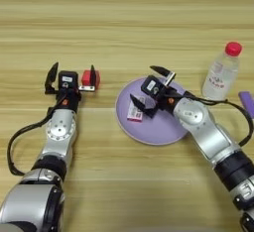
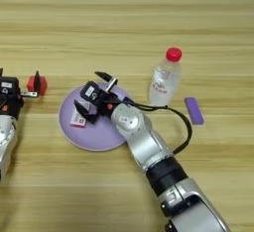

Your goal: Move the objects on the table

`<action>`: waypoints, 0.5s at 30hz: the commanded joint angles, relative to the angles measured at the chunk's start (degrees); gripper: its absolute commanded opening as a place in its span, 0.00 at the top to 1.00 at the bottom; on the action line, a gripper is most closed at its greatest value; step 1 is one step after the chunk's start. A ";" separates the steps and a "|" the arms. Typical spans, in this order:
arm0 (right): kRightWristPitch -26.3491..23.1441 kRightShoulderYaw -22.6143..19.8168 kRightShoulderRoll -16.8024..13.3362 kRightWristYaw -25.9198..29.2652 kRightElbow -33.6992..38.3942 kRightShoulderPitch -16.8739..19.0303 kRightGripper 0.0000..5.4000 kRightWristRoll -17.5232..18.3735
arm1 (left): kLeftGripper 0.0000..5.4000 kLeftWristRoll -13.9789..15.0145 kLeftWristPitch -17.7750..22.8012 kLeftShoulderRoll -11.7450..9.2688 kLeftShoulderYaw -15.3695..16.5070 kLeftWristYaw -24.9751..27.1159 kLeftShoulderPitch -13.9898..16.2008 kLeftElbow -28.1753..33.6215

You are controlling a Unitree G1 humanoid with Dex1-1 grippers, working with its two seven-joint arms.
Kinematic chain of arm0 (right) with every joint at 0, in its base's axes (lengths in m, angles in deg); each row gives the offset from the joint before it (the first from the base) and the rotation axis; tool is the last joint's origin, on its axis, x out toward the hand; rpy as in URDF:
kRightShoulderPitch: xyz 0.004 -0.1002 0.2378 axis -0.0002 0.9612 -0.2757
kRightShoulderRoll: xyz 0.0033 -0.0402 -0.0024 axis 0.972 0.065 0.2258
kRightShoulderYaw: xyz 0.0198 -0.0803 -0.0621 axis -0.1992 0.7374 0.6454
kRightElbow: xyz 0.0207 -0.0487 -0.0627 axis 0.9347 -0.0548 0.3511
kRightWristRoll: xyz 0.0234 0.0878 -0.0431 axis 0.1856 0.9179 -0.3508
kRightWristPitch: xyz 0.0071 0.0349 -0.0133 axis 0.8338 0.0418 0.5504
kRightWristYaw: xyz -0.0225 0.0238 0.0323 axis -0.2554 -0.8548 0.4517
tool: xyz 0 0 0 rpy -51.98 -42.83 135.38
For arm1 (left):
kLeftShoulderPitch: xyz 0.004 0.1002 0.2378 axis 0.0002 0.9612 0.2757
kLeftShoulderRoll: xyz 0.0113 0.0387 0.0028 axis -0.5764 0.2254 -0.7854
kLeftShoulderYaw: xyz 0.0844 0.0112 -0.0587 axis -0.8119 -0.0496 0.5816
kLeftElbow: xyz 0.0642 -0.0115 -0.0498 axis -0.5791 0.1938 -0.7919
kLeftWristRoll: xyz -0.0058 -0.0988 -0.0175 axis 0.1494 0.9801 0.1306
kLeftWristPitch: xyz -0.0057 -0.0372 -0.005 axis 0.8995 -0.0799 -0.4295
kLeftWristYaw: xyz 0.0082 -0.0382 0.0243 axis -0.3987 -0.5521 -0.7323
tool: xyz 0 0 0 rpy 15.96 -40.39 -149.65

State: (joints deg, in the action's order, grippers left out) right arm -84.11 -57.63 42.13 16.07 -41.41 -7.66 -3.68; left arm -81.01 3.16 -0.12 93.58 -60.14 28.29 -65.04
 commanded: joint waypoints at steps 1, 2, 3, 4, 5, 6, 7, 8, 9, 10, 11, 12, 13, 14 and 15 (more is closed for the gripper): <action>-1.76 1.89 0.46 1.87 4.12 2.95 0.00 0.32 | 0.00 -0.49 0.32 0.14 -0.26 -0.07 0.19 0.41; -2.07 2.28 0.54 2.32 5.27 3.69 0.00 0.46 | 0.00 -0.49 0.33 0.12 -0.26 -0.07 0.18 0.40; -2.50 2.68 0.63 2.77 6.40 4.41 0.00 0.61 | 0.00 -0.47 0.33 0.12 -0.26 -0.06 0.18 0.40; -2.88 3.09 0.70 3.10 7.35 5.05 0.00 0.63 | 0.00 -0.46 0.33 0.12 -0.25 -0.06 0.19 0.40; -3.14 3.52 0.74 3.25 8.16 5.65 0.00 0.53 | 0.00 -0.47 0.33 0.12 -0.25 -0.07 0.19 0.40; -3.37 3.82 0.75 3.37 8.84 6.14 0.00 0.44 | 0.00 -0.48 0.34 0.14 -0.26 -0.08 0.19 0.43; -3.61 4.06 0.75 3.42 9.38 6.52 0.00 0.36 | 0.00 -0.49 0.35 0.15 -0.27 -0.09 0.19 0.46; -3.82 4.32 0.74 3.57 9.92 6.87 0.00 0.33 | 0.00 -0.51 0.36 0.15 -0.29 -0.11 0.19 0.48; -4.00 4.47 0.77 3.72 10.34 7.12 0.00 0.34 | 0.00 -0.51 0.36 0.16 -0.29 -0.11 0.19 0.49; -4.15 4.62 0.76 3.83 10.69 7.32 0.00 0.30 | 0.00 -0.53 0.36 0.15 -0.30 -0.13 0.20 0.50; -4.27 4.73 0.75 3.91 10.95 7.43 0.00 0.30 | 0.00 -0.52 0.36 0.15 -0.30 -0.12 0.20 0.51; -4.39 4.77 0.73 3.92 11.10 7.47 0.00 0.33 | 0.00 -0.53 0.36 0.15 -0.30 -0.12 0.20 0.51; -4.48 4.80 0.70 3.90 11.24 7.50 0.00 0.34 | 0.00 -0.55 0.36 0.14 -0.31 -0.15 0.20 0.51; -4.56 4.82 0.69 3.92 11.40 7.55 0.00 0.39 | 0.00 -0.54 0.36 0.14 -0.31 -0.14 0.20 0.52; -4.66 4.86 0.69 3.95 11.60 7.62 0.00 0.42 | 0.00 -0.54 0.36 0.14 -0.31 -0.15 0.20 0.52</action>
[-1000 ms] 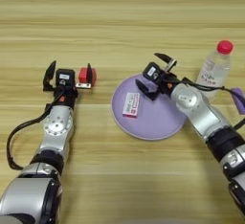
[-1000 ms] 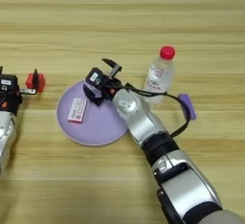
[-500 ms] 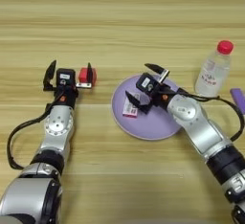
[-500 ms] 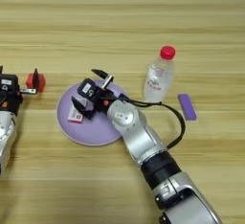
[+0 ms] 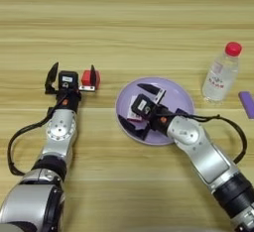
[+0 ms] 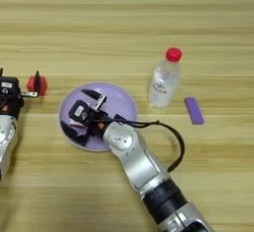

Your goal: Move the objects on the table

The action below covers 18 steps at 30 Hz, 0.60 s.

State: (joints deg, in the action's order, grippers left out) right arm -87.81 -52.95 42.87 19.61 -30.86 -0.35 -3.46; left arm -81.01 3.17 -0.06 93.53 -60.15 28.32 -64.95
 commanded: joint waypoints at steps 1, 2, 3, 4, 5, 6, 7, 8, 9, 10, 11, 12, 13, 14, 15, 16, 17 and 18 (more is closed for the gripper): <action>-1.01 0.31 -0.07 0.47 1.24 0.39 0.00 0.16 | 0.00 -0.55 0.35 0.09 -0.28 -0.14 0.18 0.44; -1.09 0.46 -0.11 0.49 1.29 0.42 0.00 0.02 | 0.00 -0.55 0.35 0.09 -0.28 -0.13 0.18 0.44; -1.00 0.54 -0.12 0.39 1.07 0.39 0.00 -0.11 | 0.00 -0.55 0.35 0.08 -0.28 -0.13 0.19 0.45; -0.91 0.54 -0.11 0.29 0.64 0.29 0.00 -0.16 | 0.00 -0.55 0.34 0.08 -0.28 -0.12 0.19 0.46; -0.82 0.43 -0.08 0.17 0.01 0.13 0.00 -0.11 | 0.00 -0.53 0.32 0.07 -0.27 -0.11 0.20 0.47; -0.71 0.25 -0.07 -0.02 -0.70 -0.10 0.00 -0.08 | 0.00 -0.51 0.31 0.08 -0.26 -0.10 0.20 0.47; -0.65 -0.02 -0.07 -0.30 -1.56 -0.42 0.00 -0.10 | 0.00 -0.50 0.30 0.08 -0.25 -0.09 0.20 0.47; -0.41 -0.29 -0.23 -0.77 -2.39 -0.72 0.00 -0.33 | 0.00 -0.53 0.29 0.10 -0.27 -0.13 0.23 0.51; -0.39 -0.51 -0.38 -1.19 -2.81 -0.90 0.00 -0.58 | 0.00 -0.54 0.29 0.13 -0.29 -0.14 0.25 0.55; -0.33 -0.64 -0.53 -1.50 -2.93 -0.99 0.00 -0.85 | 0.00 -0.56 0.30 0.14 -0.30 -0.17 0.26 0.60; -0.42 -0.71 -0.68 -1.54 -2.60 -0.94 0.00 -0.97 | 0.00 -0.57 0.31 0.16 -0.32 -0.19 0.28 0.64; -0.59 -0.71 -0.81 -1.48 -2.09 -0.82 0.00 -0.98 | 0.00 -0.58 0.31 0.16 -0.32 -0.20 0.28 0.68; -0.71 -0.68 -0.96 -1.40 -1.49 -0.66 0.00 -0.99 | 0.00 -0.58 0.32 0.17 -0.33 -0.19 0.29 0.70; -0.87 -0.66 -1.15 -1.33 -0.76 -0.44 0.00 -1.03 | 0.00 -0.60 0.32 0.17 -0.34 -0.19 0.30 0.72; -1.00 -0.65 -1.35 -1.26 -0.06 -0.21 0.00 -1.05 | 0.00 -0.60 0.32 0.18 -0.35 -0.18 0.31 0.74; -1.14 -0.69 -1.51 -1.18 0.49 -0.01 0.00 -1.02 | 0.00 -0.60 0.32 0.18 -0.36 -0.16 0.33 0.77; -1.21 -0.80 -1.70 -1.19 0.87 0.15 0.00 -0.99 | 0.00 -0.59 0.34 0.19 -0.37 -0.13 0.34 0.80; -1.22 -0.97 -1.88 -1.27 0.87 0.18 0.00 -0.93 | 0.00 -0.61 0.37 0.21 -0.39 -0.13 0.27 0.73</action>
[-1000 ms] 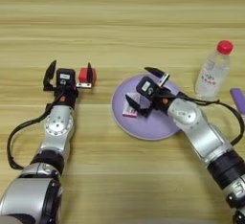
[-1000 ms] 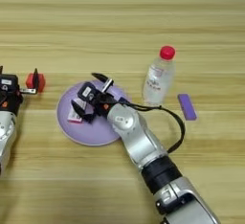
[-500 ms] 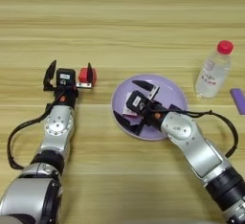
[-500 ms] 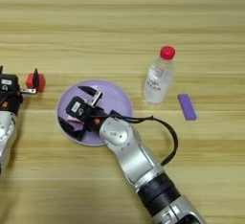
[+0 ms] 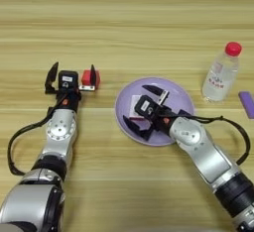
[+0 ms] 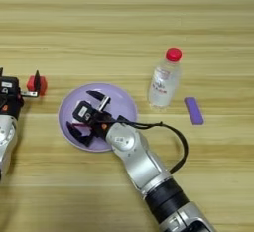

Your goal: Move the objects on the table

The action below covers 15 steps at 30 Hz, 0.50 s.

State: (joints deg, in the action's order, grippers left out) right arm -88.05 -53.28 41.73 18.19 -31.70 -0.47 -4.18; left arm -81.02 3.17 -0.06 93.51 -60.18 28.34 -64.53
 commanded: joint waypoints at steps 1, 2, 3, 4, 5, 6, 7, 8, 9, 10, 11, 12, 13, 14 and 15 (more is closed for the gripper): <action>-0.97 -0.86 -0.93 0.02 1.61 0.33 0.00 -0.14 | 0.00 -0.64 0.40 0.23 -0.40 -0.10 0.22 0.29; -0.95 -1.11 -1.08 -0.07 1.46 0.36 0.00 -0.01 | 0.00 -0.67 0.42 0.26 -0.43 -0.13 0.17 0.23; -0.91 -1.30 -1.24 -0.18 1.36 0.41 0.00 0.06 | 0.00 -0.68 0.43 0.28 -0.44 -0.13 0.13 0.19; -0.84 -1.42 -1.40 -0.23 1.41 0.55 0.00 0.11 | 0.00 -0.69 0.43 0.29 -0.45 -0.15 0.12 0.18; -0.82 -1.50 -1.55 -0.22 1.62 0.75 0.00 0.15 | 0.00 -0.69 0.42 0.30 -0.45 -0.15 0.12 0.16; -0.84 -1.54 -1.70 -0.19 1.98 0.99 0.00 0.16 | 0.00 -0.69 0.42 0.30 -0.46 -0.16 0.13 0.16; -0.88 -1.59 -1.80 -0.13 2.29 1.20 0.00 0.14 | 0.00 -0.68 0.42 0.27 -0.44 -0.13 0.08 0.07; -0.92 -1.69 -1.91 -0.10 2.56 1.37 0.00 0.12 | 0.00 -0.66 0.42 0.24 -0.42 -0.10 0.05 0.01; -0.97 -2.03 -2.09 -0.13 2.53 1.43 0.00 0.19 | 0.00 -0.66 0.42 0.23 -0.42 -0.08 0.03 -0.03; -1.02 -2.26 -2.17 -0.18 2.42 1.41 0.00 0.24 | 0.00 -0.64 0.43 0.19 -0.41 -0.03 -0.01 -0.09; -0.98 -2.54 -2.24 -0.33 2.01 1.30 0.00 0.34 | 0.00 -0.64 0.44 0.17 -0.40 -0.01 -0.03 -0.11; -0.94 -2.74 -2.23 -0.45 1.73 1.25 0.00 0.44 | 0.00 -0.63 0.44 0.15 -0.39 0.00 -0.04 -0.13; -0.82 -2.86 -2.19 -0.53 1.66 1.26 0.00 0.52 | 0.00 -0.63 0.44 0.15 -0.39 0.00 -0.04 -0.14; -0.49 -2.91 -2.07 -0.39 1.97 1.40 0.00 0.82 | 0.00 -0.62 0.44 0.11 -0.37 0.01 -0.06 -0.20; -0.17 -2.97 -1.92 -0.24 2.58 1.62 0.00 1.18 | 0.00 -0.60 0.44 0.08 -0.35 0.01 -0.07 -0.24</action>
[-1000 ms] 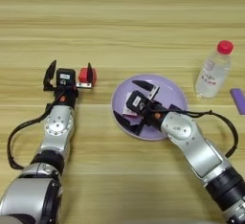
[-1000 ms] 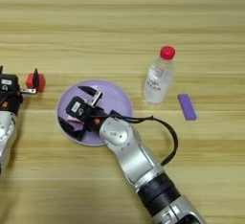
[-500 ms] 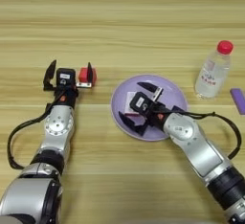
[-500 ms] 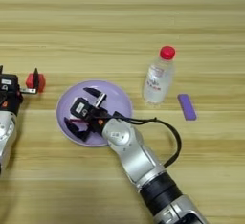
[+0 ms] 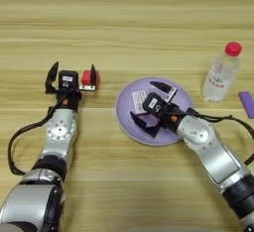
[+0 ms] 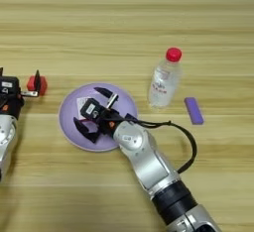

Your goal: Move the objects on the table

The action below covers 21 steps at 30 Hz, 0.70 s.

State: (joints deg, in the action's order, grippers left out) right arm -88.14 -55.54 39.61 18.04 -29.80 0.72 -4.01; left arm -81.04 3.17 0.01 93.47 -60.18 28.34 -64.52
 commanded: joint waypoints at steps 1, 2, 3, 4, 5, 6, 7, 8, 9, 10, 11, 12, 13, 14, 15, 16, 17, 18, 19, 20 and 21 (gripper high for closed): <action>0.59 -0.74 0.36 0.01 1.62 0.68 0.00 1.48 | 0.00 -0.57 0.46 -0.03 -0.28 0.04 -0.10 -0.31; 1.30 -0.81 0.51 0.22 2.73 0.95 0.00 2.14 | 0.00 -0.56 0.47 -0.06 -0.27 0.06 -0.12 -0.34; 1.69 -0.93 0.62 0.42 3.94 1.25 0.00 2.79 | 0.00 -0.55 0.47 -0.08 -0.26 0.07 -0.13 -0.36; 2.24 -1.14 0.67 0.34 5.43 1.53 0.00 3.35 | 0.00 -0.59 0.47 -0.10 -0.28 0.04 -0.14 -0.37; 2.62 -1.49 0.76 0.18 6.87 1.76 0.00 3.97 | 0.00 -0.61 0.47 -0.10 -0.29 0.03 -0.14 -0.37; 2.81 -1.90 0.82 0.00 8.27 1.91 0.00 4.52 | 0.00 -0.63 0.47 -0.10 -0.30 0.02 -0.14 -0.37; 2.99 -2.51 0.82 -0.27 9.85 2.00 0.00 5.05 | 0.00 -0.65 0.47 -0.10 -0.31 -0.01 -0.14 -0.37; 3.11 -3.26 0.85 -0.61 11.37 2.04 0.00 5.53 | 0.00 -0.65 0.46 -0.10 -0.31 -0.01 -0.15 -0.38; 2.92 -4.62 0.89 -1.04 13.66 1.93 0.00 6.21 | 0.00 -0.63 0.47 -0.12 -0.29 0.01 -0.19 -0.45; 2.70 -5.99 0.97 -1.42 15.78 1.84 0.00 6.96 | 0.00 -0.61 0.47 -0.14 -0.28 0.02 -0.22 -0.50; 2.36 -7.57 1.04 -1.89 17.97 1.75 0.00 7.84 | 0.00 -0.60 0.47 -0.15 -0.26 0.03 -0.24 -0.54; 2.10 -8.97 0.96 -2.32 19.83 1.68 0.00 8.52 | 0.00 -0.59 0.46 -0.16 -0.26 0.04 -0.25 -0.55; 2.06 -10.50 0.80 -2.88 21.57 1.65 0.00 9.13 | 0.00 -0.60 0.45 -0.16 -0.26 0.03 -0.25 -0.55; 1.90 -12.03 0.67 -3.46 23.09 1.64 0.00 9.69 | 0.00 -0.59 0.44 -0.16 -0.25 0.02 -0.25 -0.54; 1.53 -14.38 0.28 -4.11 24.62 1.60 0.00 10.59 | 0.00 -0.59 0.42 -0.15 -0.24 0.01 -0.25 -0.53; 1.32 -16.65 -0.11 -4.78 25.71 1.57 0.00 11.36 | 0.00 -0.58 0.40 -0.15 -0.24 0.00 -0.24 -0.52; 1.34 -19.73 -0.74 -5.63 26.40 1.53 0.00 12.52 | 0.00 -0.56 0.38 -0.14 -0.22 0.00 -0.23 -0.51; 1.65 -22.38 -1.36 -6.46 26.70 1.52 0.00 13.34 | 0.00 -0.55 0.36 -0.14 -0.21 0.00 -0.23 -0.51; 2.28 -24.96 -1.87 -7.42 26.59 1.50 0.00 14.06 | 0.00 -0.52 0.37 -0.17 -0.19 0.05 -0.28 -0.56; 2.85 -27.26 -2.23 -8.20 26.33 1.49 0.00 14.93 | 0.00 -0.49 0.38 -0.20 -0.17 0.09 -0.32 -0.60; 3.29 -29.16 -2.48 -8.85 25.97 1.48 0.00 15.84 | 0.00 -0.44 0.39 -0.25 -0.13 0.16 -0.36 -0.66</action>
State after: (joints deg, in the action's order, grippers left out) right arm -85.66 -80.70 37.84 10.51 -3.91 2.59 9.93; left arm -81.03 3.18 -0.10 93.52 -60.17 28.27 -64.69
